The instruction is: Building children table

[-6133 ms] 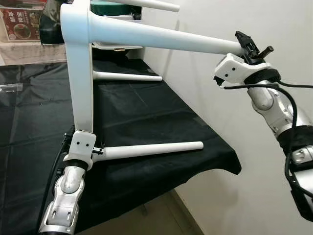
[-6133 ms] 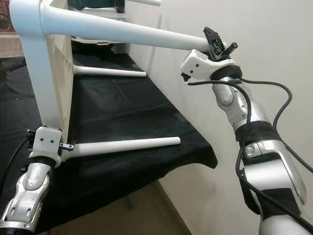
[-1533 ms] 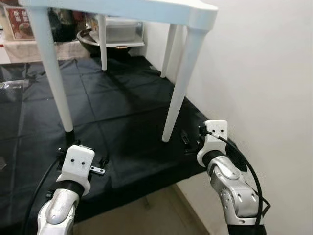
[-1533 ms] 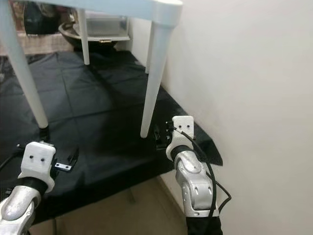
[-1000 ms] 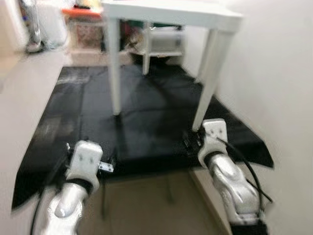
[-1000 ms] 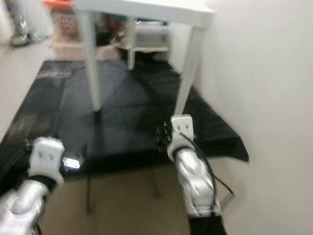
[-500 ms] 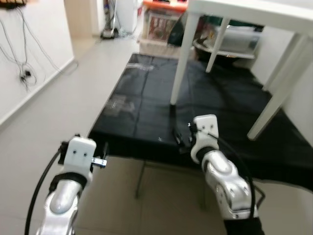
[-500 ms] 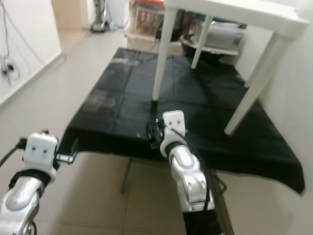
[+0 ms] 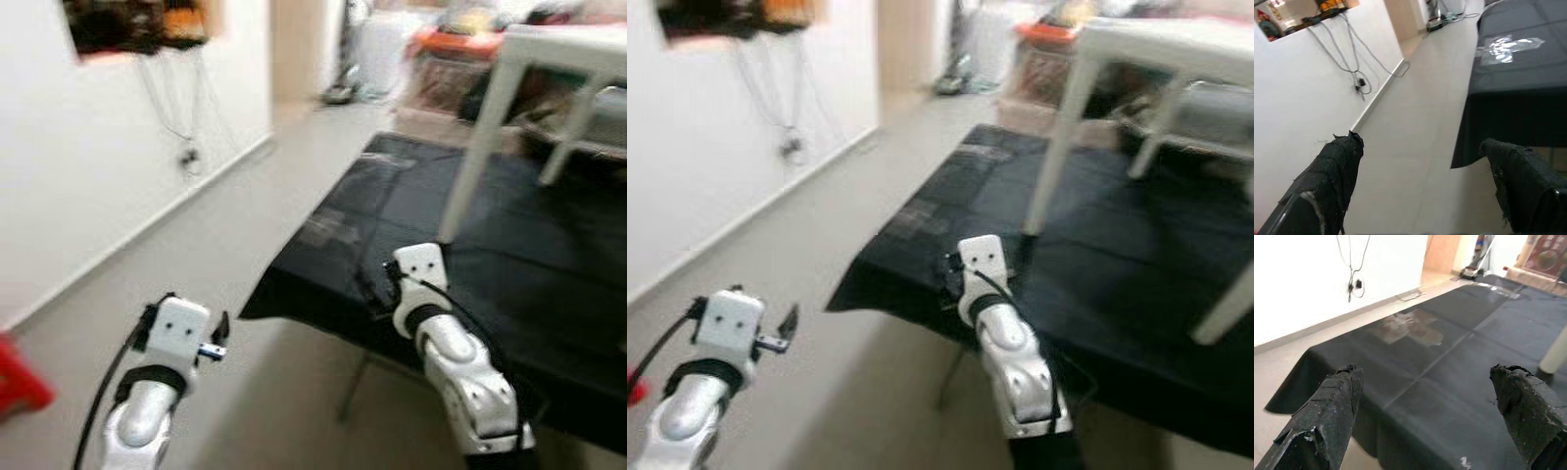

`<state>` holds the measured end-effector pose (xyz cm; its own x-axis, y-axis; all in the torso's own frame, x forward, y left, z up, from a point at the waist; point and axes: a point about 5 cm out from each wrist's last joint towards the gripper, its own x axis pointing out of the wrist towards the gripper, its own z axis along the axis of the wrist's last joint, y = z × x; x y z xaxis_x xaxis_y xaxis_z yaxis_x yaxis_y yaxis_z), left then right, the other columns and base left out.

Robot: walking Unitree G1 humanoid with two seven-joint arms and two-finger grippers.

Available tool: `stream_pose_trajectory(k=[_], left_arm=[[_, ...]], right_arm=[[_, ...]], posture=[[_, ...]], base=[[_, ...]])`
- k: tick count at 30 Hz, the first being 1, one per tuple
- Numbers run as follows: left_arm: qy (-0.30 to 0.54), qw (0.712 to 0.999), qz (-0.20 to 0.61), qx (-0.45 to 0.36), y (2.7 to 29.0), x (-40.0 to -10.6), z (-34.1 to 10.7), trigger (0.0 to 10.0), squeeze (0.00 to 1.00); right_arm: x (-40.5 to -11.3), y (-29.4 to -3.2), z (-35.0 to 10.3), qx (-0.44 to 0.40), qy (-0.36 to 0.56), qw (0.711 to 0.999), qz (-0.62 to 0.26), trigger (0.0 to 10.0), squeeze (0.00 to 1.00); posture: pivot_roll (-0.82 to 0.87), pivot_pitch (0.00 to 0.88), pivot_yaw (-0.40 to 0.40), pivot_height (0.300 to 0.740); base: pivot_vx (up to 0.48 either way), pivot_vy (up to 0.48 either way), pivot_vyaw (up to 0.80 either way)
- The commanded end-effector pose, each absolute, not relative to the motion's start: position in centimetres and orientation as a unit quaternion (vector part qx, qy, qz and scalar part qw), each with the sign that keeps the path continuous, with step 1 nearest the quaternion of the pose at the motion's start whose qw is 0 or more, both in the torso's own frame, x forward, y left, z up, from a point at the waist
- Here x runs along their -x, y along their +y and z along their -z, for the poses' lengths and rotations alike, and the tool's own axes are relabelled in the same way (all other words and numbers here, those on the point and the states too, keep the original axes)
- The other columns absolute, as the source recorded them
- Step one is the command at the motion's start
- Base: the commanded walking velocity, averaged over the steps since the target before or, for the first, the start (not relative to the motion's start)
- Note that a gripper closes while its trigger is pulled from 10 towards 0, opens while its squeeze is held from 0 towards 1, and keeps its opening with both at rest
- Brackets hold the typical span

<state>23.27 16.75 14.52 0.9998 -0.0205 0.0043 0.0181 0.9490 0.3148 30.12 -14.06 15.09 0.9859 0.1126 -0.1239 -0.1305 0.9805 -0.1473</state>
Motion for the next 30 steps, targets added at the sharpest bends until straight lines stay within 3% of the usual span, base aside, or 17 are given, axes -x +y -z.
stream_pose_trajectory(k=[1,26,30], left_arm=[[0.000,0.986,0.007,-0.168,16.80,-23.40,-14.21,10.0,0.00],[-0.005,0.985,0.001,-0.171,16.99,-23.45,-13.88,10.0,0.00],[-0.007,0.987,0.004,-0.163,16.94,-23.47,-13.91,10.0,0.00]], right_arm=[[-30.14,-14.09,-15.30,0.083,0.048,0.994,-0.057,10.0,0.00],[-30.13,-14.07,-14.94,0.083,0.044,0.995,-0.047,10.0,0.00],[-30.35,-14.60,-15.07,0.060,0.044,0.997,-0.025,10.0,0.00]], posture=[[0.08,0.000,-0.095,0.740],[0.08,0.000,-0.097,0.740],[0.08,0.000,-0.100,0.740]], base=[[0.000,0.000,0.80],[0.000,0.000,0.80],[0.000,0.000,0.00]])
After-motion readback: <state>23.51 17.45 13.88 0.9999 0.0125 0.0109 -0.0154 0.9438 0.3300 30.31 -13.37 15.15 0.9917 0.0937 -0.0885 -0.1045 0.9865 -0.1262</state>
